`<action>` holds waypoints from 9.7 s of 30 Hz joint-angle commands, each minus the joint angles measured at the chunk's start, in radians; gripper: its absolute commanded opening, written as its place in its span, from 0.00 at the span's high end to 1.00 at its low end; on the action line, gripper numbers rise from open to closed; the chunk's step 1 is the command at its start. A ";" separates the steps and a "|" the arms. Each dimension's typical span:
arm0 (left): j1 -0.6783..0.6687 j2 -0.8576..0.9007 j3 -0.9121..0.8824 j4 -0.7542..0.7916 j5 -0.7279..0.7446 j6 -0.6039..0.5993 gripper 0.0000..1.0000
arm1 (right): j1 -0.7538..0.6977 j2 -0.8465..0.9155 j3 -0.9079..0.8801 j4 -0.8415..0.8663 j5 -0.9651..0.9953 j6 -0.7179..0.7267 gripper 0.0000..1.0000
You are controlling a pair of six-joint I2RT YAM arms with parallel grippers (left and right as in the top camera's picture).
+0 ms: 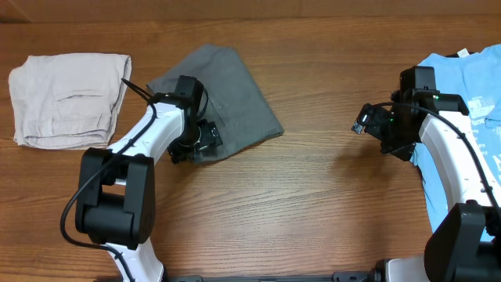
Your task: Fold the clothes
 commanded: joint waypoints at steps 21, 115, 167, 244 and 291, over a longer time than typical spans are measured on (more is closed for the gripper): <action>0.081 -0.056 0.020 0.001 0.098 0.032 0.00 | -0.001 -0.005 0.008 0.003 0.010 -0.003 0.00; 0.224 -0.072 0.751 -0.140 -0.176 0.339 0.96 | -0.001 -0.005 0.008 0.002 0.010 -0.003 0.00; 0.848 0.254 0.932 0.126 0.221 0.591 0.96 | -0.001 -0.005 0.008 0.003 0.010 -0.003 0.00; 0.828 0.228 0.560 0.169 0.657 0.269 0.61 | -0.001 -0.005 0.008 0.003 0.010 -0.003 0.00; 0.766 0.028 0.149 0.370 -0.103 0.530 0.49 | -0.001 -0.005 0.008 0.003 0.010 -0.003 0.00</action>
